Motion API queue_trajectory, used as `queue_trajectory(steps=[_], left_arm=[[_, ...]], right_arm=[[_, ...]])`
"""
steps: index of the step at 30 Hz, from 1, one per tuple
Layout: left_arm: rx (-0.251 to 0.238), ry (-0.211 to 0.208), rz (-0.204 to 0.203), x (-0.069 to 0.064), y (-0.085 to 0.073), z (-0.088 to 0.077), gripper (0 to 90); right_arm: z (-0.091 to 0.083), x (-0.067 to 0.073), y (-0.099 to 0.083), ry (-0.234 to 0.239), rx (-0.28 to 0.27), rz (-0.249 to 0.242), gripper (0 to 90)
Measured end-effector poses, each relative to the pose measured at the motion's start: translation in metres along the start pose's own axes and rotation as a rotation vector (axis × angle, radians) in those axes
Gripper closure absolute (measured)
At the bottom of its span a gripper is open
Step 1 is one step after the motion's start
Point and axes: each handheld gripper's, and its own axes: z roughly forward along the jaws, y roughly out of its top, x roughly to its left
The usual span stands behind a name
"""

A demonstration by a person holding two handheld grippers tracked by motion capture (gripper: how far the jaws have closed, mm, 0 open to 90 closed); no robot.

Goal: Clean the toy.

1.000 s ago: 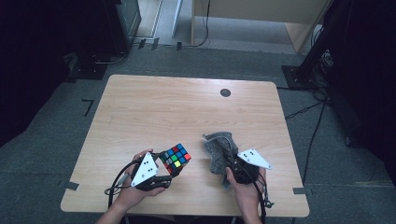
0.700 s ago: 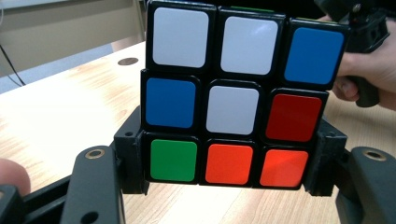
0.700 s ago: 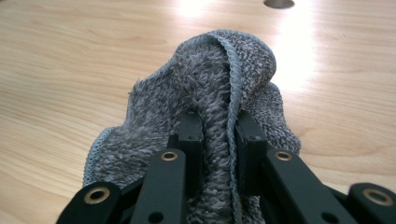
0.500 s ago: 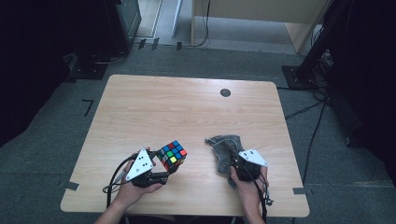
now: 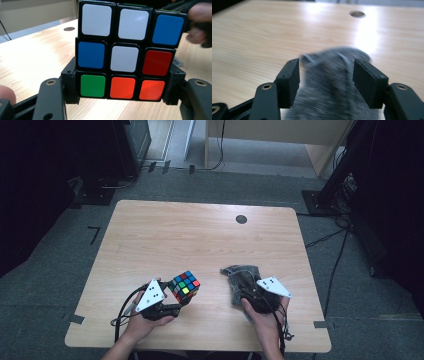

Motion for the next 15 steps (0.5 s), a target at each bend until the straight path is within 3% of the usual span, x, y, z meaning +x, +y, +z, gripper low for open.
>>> queue_trajectory(steps=[1, 2, 3, 4, 7, 9, 12, 15], left_arm=[[0.002, 0.001, 0.001, 0.0, 0.0, 0.001, 33.7], [0.002, 0.001, 0.003, -0.001, -0.001, 0.001, 33.7], [0.004, 0.001, 0.007, -0.002, -0.001, 0.002, 33.7], [0.006, 0.002, 0.01, -0.003, -0.001, 0.003, 33.7], [0.012, 0.0, 0.024, -0.007, -0.002, 0.006, 33.7], [0.016, -0.001, 0.031, -0.009, -0.003, 0.008, 33.7], [0.02, -0.006, 0.031, -0.013, -0.004, 0.011, 33.7], [0.025, -0.013, 0.044, -0.018, -0.005, 0.015, 33.7]], right_arm=[[-0.003, 0.007, 0.003, 0.032, -0.01, -0.001, 38.8], [-0.008, 0.023, 0.01, 0.11, -0.027, 0.001, 37.9], [-0.011, 0.032, 0.012, 0.156, -0.03, 0.008, 37.3], [-0.011, 0.032, 0.012, 0.156, -0.03, 0.008, 37.3], [-0.017, 0.055, 0.019, 0.292, -0.037, 0.022, 33.9], [-0.021, 0.067, 0.022, 0.358, -0.041, 0.036, 32.6], [-0.022, 0.081, 0.022, 0.426, -0.024, 0.051, 29.6], [-0.018, 0.09, 0.019, 0.453, 0.011, 0.055, 26.9]])
